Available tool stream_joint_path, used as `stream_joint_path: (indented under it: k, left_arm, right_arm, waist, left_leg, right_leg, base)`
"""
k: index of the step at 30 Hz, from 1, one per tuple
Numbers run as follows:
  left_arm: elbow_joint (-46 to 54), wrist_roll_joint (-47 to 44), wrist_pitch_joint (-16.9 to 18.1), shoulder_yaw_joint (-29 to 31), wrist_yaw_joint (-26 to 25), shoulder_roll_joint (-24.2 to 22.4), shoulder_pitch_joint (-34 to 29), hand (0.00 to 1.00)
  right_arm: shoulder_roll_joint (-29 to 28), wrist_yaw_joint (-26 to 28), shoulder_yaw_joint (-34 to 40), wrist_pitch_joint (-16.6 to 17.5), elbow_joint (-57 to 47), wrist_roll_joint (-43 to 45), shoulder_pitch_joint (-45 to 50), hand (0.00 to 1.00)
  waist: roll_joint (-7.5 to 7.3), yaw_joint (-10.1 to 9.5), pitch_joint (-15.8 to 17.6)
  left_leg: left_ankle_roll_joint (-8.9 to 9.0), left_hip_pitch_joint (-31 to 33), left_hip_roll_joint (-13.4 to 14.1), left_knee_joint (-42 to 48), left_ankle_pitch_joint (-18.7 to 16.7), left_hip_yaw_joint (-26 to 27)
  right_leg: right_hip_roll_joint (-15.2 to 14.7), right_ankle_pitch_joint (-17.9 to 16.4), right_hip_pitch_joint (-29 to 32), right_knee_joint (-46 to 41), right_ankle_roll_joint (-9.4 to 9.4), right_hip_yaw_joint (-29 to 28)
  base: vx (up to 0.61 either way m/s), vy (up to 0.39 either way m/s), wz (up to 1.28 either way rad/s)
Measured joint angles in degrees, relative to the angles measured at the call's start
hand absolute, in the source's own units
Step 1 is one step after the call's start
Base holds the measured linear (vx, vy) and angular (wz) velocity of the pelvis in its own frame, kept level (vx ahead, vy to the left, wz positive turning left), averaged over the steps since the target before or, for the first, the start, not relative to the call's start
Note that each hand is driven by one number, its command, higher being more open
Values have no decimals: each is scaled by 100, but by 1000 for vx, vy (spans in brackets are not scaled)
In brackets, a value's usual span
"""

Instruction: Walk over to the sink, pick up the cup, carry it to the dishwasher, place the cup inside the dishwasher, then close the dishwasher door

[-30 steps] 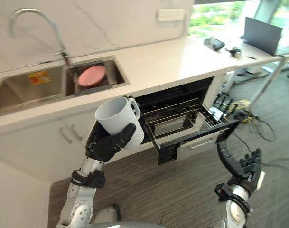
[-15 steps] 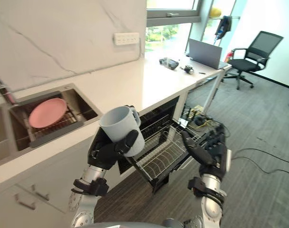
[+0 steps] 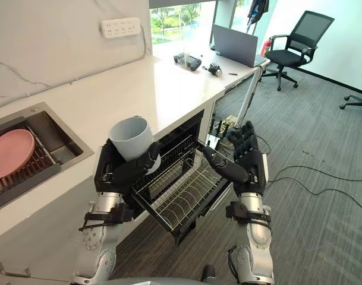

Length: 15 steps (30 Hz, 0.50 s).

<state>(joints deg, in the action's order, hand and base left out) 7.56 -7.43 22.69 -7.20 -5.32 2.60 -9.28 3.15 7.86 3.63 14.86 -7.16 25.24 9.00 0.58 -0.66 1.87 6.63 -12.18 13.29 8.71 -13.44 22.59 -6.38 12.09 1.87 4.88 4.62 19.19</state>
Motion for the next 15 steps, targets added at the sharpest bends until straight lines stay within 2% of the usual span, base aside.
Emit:
stream_joint_path:
  k: [4, 6, 9, 15]
  left_arm:
    - [-174, 1085, -8, 242, -729, 57, 38, 0]
    - [-177, 2098, -57, 233, -1118, 144, 88, 0]
    - [-178, 2828, -258, 184, -1312, 300, 189, 0]
    - [-434, 3226, -567, 18, -1447, 293, 355, 0]
  right_arm:
    - [50, 564, -6, -21, -1, 205, -1, 100]
    - [104, 755, -23, -145, -3, 337, -37, 100]
    - [145, 932, -176, -256, -4, 504, -182, 100]
    - [145, 1188, -395, -493, -23, 757, -272, 100]
  waist:
    - [-3, 7, 13]
    - [-5, -1, 34]
    - [-14, 15, 68]
    - [-32, 54, 195]
  left_leg:
    - [2, 3, -44, -50, 1, -93]
    - [30, 23, -111, -101, 17, -174]
    - [-1, 101, -255, -193, 112, -183]
    - [-7, 270, -285, -202, 228, -326]
  right_leg:
    - [-29, 39, 2, 2, -2, 11]
    - [-92, 76, 21, 4, 14, 31]
    - [-217, 150, 132, 10, 20, 29]
    - [-277, 201, 206, 10, -14, 132]
  base:
    - [-45, -11, 3]
    - [-74, 5, 8]
    - [-85, 0, 2]
    - [-63, -45, 11]
